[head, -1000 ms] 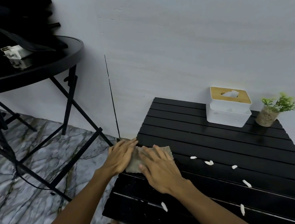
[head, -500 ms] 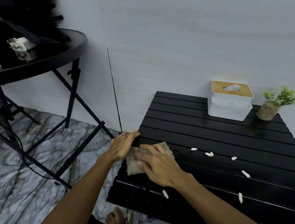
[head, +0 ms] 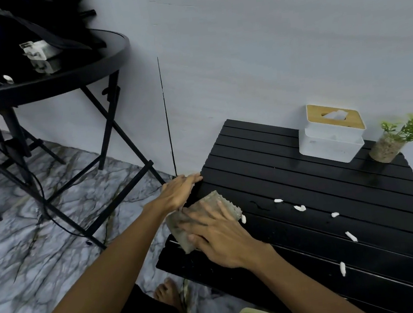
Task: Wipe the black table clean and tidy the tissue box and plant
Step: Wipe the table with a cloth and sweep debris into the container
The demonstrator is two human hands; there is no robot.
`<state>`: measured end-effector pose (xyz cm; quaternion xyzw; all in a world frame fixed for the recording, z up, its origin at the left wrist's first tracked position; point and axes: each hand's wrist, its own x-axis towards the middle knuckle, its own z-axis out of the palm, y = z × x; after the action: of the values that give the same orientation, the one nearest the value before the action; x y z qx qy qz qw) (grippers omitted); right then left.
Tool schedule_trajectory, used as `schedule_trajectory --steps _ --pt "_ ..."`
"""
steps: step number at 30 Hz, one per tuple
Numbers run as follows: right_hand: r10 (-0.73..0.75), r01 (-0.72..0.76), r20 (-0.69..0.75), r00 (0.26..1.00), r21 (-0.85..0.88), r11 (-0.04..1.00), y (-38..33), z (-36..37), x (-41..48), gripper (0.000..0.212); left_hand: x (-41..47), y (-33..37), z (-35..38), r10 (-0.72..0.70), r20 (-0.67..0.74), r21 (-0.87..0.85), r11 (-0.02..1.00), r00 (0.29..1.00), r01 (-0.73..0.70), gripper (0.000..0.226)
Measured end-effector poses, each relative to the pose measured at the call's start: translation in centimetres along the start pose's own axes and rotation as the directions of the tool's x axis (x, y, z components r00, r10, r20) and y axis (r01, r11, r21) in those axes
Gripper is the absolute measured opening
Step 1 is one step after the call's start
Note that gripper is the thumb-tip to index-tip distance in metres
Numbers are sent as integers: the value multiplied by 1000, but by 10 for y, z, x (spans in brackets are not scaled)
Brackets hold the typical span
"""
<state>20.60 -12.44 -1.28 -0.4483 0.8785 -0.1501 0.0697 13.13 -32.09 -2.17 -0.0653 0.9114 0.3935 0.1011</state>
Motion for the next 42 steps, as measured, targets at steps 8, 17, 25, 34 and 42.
schedule_trajectory --steps 8,17,25,34,42 --pt "101 -106 -57 993 -89 990 -28 11 1 49 -3 5 -1 8 10 68 998 1000 -9 70" --pt "-41 40 -34 999 -38 998 -21 11 -23 46 -11 14 -2 20 15 117 993 1000 -22 68" --pt "-60 60 9 998 -71 996 -23 17 -19 47 -14 13 2 23 16 125 992 1000 -24 61" --pt "-174 174 50 983 16 985 -8 -3 -33 38 -10 5 4 22 -2 106 994 1000 -21 63" --pt "-206 210 166 964 -5 978 19 -25 -87 50 -16 10 6 31 6 112 993 1000 -31 55"
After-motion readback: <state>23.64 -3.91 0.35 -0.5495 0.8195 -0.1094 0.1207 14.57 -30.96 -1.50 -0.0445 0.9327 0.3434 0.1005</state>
